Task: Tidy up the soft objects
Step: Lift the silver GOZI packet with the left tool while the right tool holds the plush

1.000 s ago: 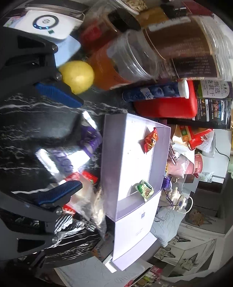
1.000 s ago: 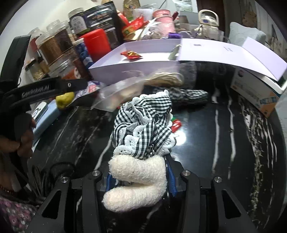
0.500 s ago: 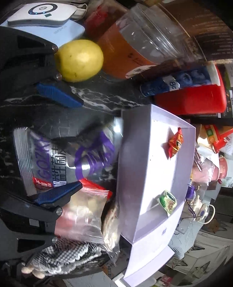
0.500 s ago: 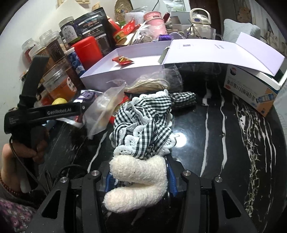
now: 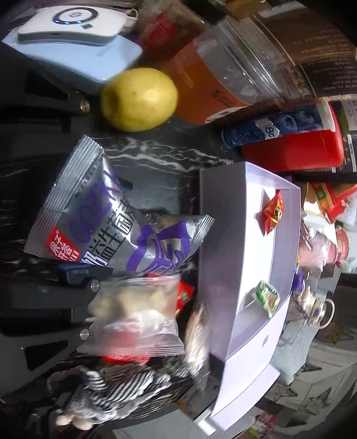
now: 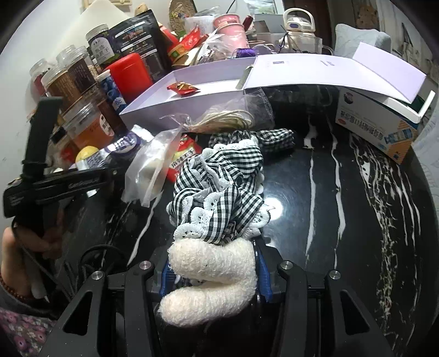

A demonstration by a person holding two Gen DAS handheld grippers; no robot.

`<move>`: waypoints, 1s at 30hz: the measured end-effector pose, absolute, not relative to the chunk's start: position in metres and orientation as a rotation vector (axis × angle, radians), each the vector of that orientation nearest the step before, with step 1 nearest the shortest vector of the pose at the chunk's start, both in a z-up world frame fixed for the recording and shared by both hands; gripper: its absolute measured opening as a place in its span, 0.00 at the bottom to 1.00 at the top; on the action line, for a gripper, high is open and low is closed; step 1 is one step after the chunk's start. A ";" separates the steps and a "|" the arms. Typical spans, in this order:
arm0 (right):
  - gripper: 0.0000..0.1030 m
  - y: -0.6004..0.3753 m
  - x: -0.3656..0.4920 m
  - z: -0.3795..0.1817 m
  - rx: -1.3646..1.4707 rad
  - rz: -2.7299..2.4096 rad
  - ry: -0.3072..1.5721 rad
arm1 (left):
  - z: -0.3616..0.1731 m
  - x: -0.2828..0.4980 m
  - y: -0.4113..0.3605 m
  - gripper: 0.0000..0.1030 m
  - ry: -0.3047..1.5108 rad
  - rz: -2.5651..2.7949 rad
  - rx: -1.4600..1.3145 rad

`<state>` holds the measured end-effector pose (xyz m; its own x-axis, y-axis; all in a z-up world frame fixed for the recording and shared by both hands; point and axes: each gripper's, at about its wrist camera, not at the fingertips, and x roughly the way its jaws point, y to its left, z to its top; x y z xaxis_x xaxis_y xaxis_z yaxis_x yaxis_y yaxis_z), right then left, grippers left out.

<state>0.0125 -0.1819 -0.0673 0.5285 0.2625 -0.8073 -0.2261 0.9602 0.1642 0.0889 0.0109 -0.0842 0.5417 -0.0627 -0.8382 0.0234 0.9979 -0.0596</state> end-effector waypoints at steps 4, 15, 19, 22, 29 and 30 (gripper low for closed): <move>0.46 -0.182 0.006 -0.067 0.027 0.282 0.984 | -0.081 0.066 0.007 0.41 1.017 -0.081 -0.020; 0.46 -0.178 -0.025 -0.067 0.006 0.293 1.005 | -0.080 0.017 0.002 0.41 1.087 -0.145 -0.003; 0.47 -0.176 -0.033 -0.067 0.007 0.304 1.014 | -0.084 0.008 0.002 0.41 1.106 -0.165 0.011; 0.48 -0.175 -0.036 -0.067 -0.002 0.302 1.014 | -0.086 0.007 -0.004 0.43 1.082 -0.147 0.060; 0.56 -0.174 -0.033 -0.068 -0.009 0.287 1.011 | -0.091 0.020 -0.011 0.73 1.079 -0.147 0.063; 0.57 -0.174 -0.032 -0.068 -0.011 0.286 1.009 | -0.091 0.021 -0.011 0.73 1.074 -0.144 0.063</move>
<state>-0.0325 -0.1738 -0.0679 0.4984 0.2312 -0.8356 -0.2412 0.9627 0.1225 0.0214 -0.0106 -0.0908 0.4686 -0.0868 -0.8791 0.1477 0.9888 -0.0189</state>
